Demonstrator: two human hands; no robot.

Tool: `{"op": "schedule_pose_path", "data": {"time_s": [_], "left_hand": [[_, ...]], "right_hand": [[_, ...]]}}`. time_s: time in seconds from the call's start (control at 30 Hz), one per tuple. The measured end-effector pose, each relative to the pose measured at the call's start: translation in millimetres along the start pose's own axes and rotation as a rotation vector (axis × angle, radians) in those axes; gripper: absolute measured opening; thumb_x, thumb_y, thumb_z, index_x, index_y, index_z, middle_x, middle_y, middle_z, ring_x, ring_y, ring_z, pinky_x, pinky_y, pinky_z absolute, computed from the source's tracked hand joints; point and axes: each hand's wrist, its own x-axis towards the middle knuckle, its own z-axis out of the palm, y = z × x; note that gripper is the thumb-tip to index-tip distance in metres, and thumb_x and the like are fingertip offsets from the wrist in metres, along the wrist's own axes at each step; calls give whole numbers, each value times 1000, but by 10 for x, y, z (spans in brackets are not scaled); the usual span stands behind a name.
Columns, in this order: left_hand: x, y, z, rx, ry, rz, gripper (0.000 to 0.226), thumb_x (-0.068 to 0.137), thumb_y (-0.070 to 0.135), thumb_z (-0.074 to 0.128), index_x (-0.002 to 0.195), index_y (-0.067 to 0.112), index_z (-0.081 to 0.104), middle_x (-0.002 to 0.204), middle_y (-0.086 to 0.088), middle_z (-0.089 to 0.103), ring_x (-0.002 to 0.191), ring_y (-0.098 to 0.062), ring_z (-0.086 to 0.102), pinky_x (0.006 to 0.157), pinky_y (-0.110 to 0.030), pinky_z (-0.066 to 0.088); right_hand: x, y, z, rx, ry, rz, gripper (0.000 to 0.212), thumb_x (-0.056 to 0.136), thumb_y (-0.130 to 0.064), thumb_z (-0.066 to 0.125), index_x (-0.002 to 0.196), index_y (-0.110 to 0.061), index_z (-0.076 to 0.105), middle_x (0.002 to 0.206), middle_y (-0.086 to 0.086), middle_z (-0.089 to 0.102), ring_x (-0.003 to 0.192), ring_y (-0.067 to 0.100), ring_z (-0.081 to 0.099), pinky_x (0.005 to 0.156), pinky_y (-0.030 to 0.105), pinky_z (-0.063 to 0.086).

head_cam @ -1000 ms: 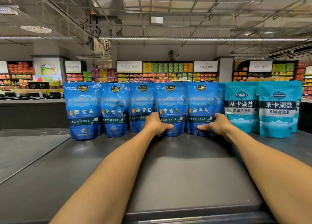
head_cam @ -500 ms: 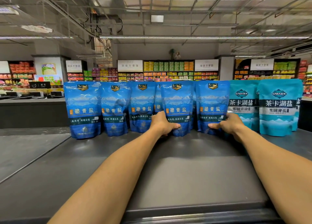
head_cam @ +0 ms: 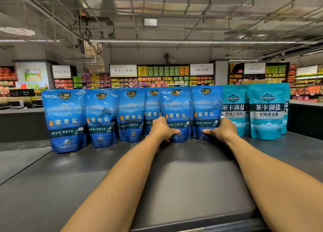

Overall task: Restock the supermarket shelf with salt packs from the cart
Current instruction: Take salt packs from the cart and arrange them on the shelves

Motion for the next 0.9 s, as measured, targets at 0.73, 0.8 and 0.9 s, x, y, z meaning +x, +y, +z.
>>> {"op": "schedule_pose_path", "data": {"time_s": [0.73, 0.8, 0.9], "left_hand": [[-212, 327, 289, 104, 51, 35, 39, 83, 37, 76, 100, 7, 56, 92, -7, 57, 84, -27, 63, 67, -34, 49], [-210, 326, 291, 107, 53, 34, 38, 83, 37, 76, 103, 9, 58, 93, -6, 57, 83, -26, 58, 69, -34, 49], [-216, 319, 319, 99, 63, 19, 38, 84, 38, 75, 100, 9, 55, 91, -4, 51, 92, -29, 60, 70, -35, 45]], "right_hand": [[-147, -87, -3, -123, 100, -61, 67, 76, -18, 85, 124, 4, 45, 122, 28, 59, 114, 43, 57, 92, 44, 47], [-146, -83, 0, -131, 91, -67, 67, 77, -17, 84, 127, 3, 44, 124, 28, 58, 116, 43, 56, 93, 45, 47], [-138, -68, 2, -156, 79, -74, 66, 79, -20, 83, 129, 0, 44, 125, 25, 59, 117, 43, 55, 94, 45, 47]]}}
